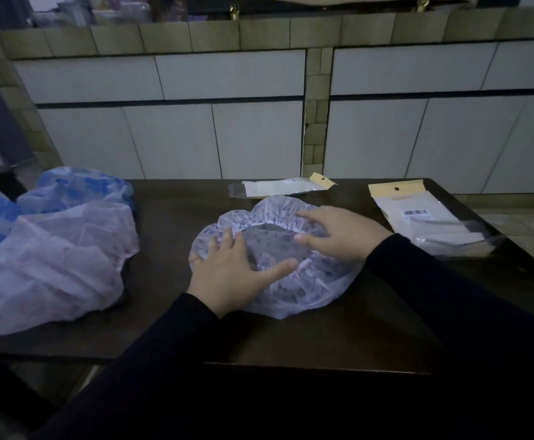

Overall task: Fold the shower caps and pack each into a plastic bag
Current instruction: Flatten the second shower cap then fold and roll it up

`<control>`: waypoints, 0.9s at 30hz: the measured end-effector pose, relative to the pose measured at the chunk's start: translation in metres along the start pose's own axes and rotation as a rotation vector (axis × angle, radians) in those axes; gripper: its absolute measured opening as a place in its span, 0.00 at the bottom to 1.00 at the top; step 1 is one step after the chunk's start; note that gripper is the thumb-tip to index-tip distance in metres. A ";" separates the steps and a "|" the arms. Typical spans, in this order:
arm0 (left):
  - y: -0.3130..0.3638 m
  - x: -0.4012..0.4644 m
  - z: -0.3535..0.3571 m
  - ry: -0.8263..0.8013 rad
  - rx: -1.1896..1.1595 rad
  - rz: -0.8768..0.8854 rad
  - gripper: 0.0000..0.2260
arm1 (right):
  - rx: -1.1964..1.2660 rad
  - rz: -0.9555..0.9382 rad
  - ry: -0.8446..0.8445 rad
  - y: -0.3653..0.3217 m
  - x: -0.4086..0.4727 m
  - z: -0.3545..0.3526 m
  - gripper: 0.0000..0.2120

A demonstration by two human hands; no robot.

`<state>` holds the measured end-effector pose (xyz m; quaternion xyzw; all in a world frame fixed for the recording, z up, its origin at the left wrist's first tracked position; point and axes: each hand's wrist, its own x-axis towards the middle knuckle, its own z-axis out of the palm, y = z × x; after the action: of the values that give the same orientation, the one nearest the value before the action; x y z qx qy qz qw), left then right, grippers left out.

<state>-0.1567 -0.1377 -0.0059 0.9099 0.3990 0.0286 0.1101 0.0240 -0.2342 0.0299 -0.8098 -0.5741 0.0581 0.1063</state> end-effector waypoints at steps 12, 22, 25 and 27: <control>-0.017 0.003 0.010 -0.134 0.063 0.142 0.57 | -0.071 0.098 -0.105 0.006 -0.009 0.048 0.46; -0.014 0.039 -0.021 0.332 -0.012 0.180 0.35 | -0.257 0.054 0.237 -0.005 0.016 0.022 0.30; -0.014 0.070 -0.012 0.279 0.048 0.297 0.32 | -0.255 -0.045 0.274 -0.003 0.036 0.028 0.25; -0.010 0.083 -0.004 0.181 0.034 0.324 0.36 | -0.258 -0.095 0.172 0.002 0.048 0.037 0.27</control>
<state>-0.1078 -0.0698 -0.0073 0.9577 0.2558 0.1211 0.0521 0.0339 -0.1854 -0.0047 -0.7906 -0.6033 -0.0910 0.0529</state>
